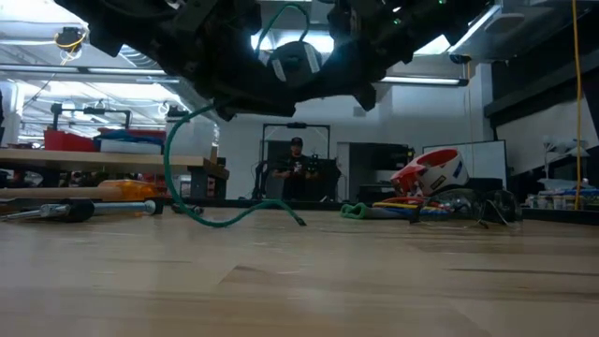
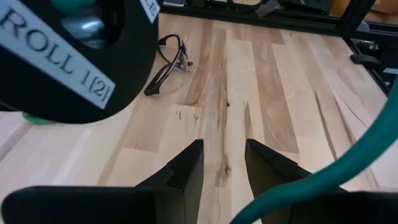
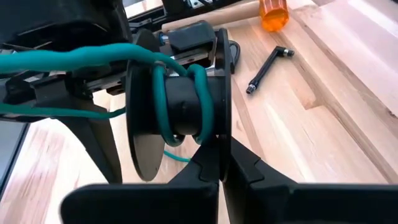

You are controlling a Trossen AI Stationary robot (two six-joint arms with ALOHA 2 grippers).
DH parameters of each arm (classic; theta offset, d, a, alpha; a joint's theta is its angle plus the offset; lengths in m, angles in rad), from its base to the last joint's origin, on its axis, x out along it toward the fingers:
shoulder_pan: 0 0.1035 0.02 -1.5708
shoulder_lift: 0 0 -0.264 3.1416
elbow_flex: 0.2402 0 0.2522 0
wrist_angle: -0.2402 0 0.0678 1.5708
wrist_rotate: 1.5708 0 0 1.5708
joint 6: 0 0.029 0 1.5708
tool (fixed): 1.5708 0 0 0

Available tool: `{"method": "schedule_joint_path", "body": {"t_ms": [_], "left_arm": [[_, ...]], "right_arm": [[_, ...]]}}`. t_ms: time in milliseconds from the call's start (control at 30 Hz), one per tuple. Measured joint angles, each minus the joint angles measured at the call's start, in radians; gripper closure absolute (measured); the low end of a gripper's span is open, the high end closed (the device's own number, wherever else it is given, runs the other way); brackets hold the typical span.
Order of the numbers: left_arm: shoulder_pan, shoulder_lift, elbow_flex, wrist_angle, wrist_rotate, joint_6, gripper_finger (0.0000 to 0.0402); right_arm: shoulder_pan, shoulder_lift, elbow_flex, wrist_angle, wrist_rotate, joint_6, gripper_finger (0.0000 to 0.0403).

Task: Coil cords
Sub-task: Coil the green wire to the spool

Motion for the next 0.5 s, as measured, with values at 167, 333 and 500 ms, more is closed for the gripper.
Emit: {"method": "schedule_joint_path", "body": {"t_ms": [167, 333, 500], "left_arm": [[0.0, 0.0, 0.0, 0.0, 0.0, 0.0, 0.0333], [0.0, 0.0, 0.0, 0.002, 0.0, -0.017, 0.0394], [-0.006, 0.0, 0.0, -0.01, -0.035, -0.065, 0.04]], "right_arm": [[0.0, 0.0, 0.0, 0.023, 0.0, 0.0, 0.04], [0.0, 0.0, 0.0, 0.05, 0.027, 0.0, 0.04], [0.0, 0.0, 0.0, 0.168, 0.091, 0.0, 0.04]]}}
